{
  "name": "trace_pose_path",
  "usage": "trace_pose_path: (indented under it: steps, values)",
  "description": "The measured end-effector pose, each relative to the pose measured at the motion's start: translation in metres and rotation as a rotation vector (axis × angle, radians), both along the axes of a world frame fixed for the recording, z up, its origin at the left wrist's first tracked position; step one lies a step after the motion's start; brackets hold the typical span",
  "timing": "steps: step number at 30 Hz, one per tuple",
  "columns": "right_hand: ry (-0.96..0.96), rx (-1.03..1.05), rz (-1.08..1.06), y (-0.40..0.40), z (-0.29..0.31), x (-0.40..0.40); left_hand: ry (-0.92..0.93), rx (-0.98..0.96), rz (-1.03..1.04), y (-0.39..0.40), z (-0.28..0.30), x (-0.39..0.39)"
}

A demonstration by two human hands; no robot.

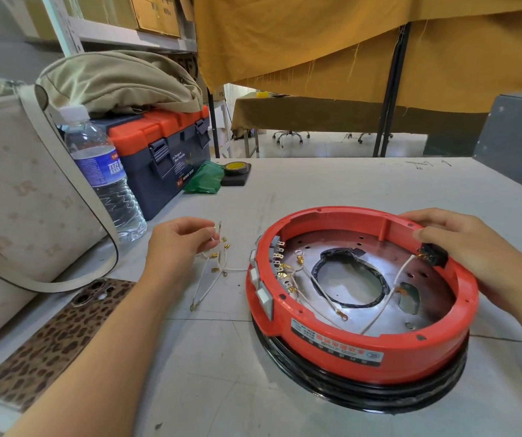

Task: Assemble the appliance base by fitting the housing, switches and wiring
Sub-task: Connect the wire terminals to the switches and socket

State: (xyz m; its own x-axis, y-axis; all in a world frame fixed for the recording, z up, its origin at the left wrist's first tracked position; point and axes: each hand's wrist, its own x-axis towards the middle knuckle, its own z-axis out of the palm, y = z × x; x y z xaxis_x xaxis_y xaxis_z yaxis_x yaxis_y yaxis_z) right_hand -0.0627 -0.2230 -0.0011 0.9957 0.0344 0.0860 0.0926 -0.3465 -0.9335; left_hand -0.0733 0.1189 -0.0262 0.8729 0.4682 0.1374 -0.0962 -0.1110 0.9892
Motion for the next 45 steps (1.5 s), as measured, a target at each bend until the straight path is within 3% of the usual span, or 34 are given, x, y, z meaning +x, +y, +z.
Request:
trace_pose_path:
  steps: [6, 14, 22, 33, 38, 45]
  values:
    - [-0.013, 0.003, 0.000, 0.000, 0.001, 0.000, 0.150, 0.388, 0.044, 0.005, -0.008, 0.005]
    - [-0.010, 0.005, 0.002, -0.001, -0.002, 0.003, 0.227, 0.682, 0.102, 0.005, -0.011, 0.005]
    - [-0.010, 0.022, 0.005, -0.001, -0.002, 0.002, 0.216, 0.744, 0.051, 0.008, -0.012, 0.007]
    - [-0.010, 0.003, -0.004, -0.001, -0.002, 0.003, 0.348, 0.880, 0.062, 0.008, -0.014, 0.010]
    - [-0.008, 0.002, 0.000, -0.002, -0.002, 0.002, 0.246, 0.923, 0.087, 0.002, -0.013, 0.014]
    - [-0.018, -0.003, -0.002, -0.001, -0.002, 0.003, 0.270, 1.040, 0.072, -0.009, -0.017, 0.025]
